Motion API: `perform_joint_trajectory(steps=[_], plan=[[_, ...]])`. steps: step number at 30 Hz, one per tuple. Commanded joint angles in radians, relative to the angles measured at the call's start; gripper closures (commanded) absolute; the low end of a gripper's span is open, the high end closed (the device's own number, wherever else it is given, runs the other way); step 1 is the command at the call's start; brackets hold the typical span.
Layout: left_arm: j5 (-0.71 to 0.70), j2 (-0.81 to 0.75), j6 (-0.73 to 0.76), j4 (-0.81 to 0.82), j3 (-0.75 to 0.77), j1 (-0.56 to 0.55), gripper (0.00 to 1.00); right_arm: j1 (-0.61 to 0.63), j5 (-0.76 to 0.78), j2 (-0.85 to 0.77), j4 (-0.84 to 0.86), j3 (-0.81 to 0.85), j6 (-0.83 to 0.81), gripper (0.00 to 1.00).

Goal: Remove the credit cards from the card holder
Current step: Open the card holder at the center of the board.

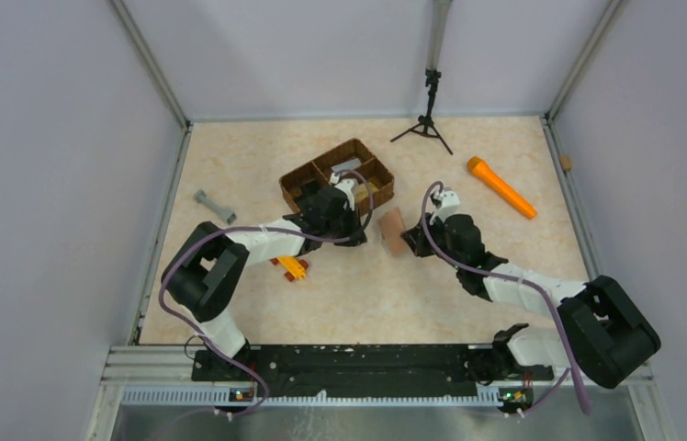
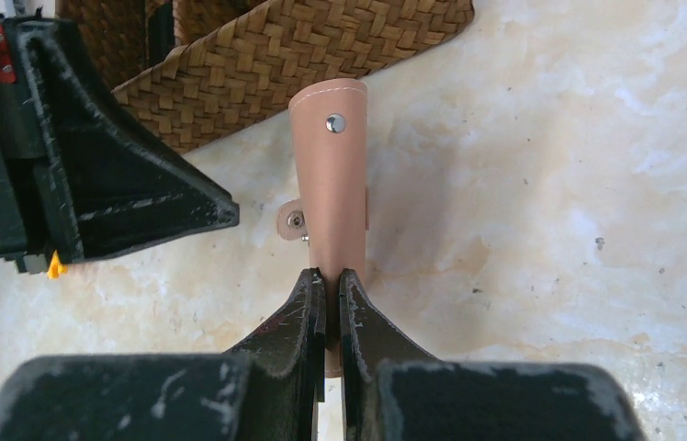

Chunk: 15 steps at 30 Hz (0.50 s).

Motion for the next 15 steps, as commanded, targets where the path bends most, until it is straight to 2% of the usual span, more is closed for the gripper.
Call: perform_joint_trajectory(steps=[1, 4, 6, 9, 15], plan=[[0.036, -0.09, -0.008, 0.114, -0.044, 0.006, 0.69, -0.032, -0.028, -0.041, 0.073, 0.012, 0.035, 1.0], [0.13, -0.141, -0.001, 0.263, -0.126, 0.01, 0.45, -0.048, -0.064, -0.051, 0.098, -0.003, 0.049, 1.0], [0.171, -0.154, -0.001, 0.307, -0.153, 0.011, 0.37, -0.052, -0.096, -0.054, 0.12, -0.01, 0.053, 1.0], [0.197, -0.143, -0.004, 0.309, -0.144, 0.012, 0.35, -0.053, -0.163, -0.056, 0.175, -0.024, 0.054, 1.0], [0.207, -0.121, -0.031, 0.296, -0.129, 0.027, 0.36, -0.053, -0.244, -0.063, 0.239, -0.043, 0.054, 1.0]])
